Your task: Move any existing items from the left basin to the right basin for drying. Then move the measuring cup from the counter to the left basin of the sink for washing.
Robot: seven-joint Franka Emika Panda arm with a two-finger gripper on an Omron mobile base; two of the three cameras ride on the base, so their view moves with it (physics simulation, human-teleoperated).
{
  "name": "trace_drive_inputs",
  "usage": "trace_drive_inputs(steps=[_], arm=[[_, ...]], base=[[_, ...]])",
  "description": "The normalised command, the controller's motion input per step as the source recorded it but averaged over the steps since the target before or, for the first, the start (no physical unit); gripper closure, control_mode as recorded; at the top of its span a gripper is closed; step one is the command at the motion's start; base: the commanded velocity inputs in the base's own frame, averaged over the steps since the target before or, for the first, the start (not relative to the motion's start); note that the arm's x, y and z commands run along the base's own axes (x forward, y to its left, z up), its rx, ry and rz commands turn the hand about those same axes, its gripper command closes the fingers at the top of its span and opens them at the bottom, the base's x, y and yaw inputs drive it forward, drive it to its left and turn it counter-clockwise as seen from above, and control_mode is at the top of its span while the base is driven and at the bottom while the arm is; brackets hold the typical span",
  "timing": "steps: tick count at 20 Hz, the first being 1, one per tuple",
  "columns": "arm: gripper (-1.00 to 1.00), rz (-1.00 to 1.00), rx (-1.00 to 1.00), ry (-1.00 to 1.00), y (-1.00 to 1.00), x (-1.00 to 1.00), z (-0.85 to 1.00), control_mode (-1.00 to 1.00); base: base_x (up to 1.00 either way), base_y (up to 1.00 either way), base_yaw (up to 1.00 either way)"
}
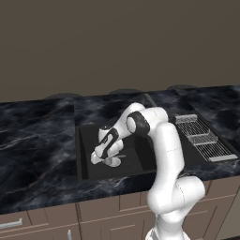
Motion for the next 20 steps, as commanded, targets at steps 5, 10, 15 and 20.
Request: trace_drive_inputs(steps=[5, 10, 15, 20], arm=[[1.00, 0.00, 0.00, 0.00, 0.00, 0.14, -0.25, -1.00], [-1.00, 0.01, 0.00, 0.00, 0.00, 0.05, -0.13, -1.00], [-1.00, 0.01, 0.02, 0.00, 0.00, 0.00, 0.00, -1.00], [-1.00, 0.00, 0.03, -0.02, 0.00, 0.00, 0.14, -1.00]], base=[[0.00, 0.00, 0.00], [0.00, 0.00, 0.00], [0.00, 0.00, 0.00], [0.00, 0.00, 0.00]])
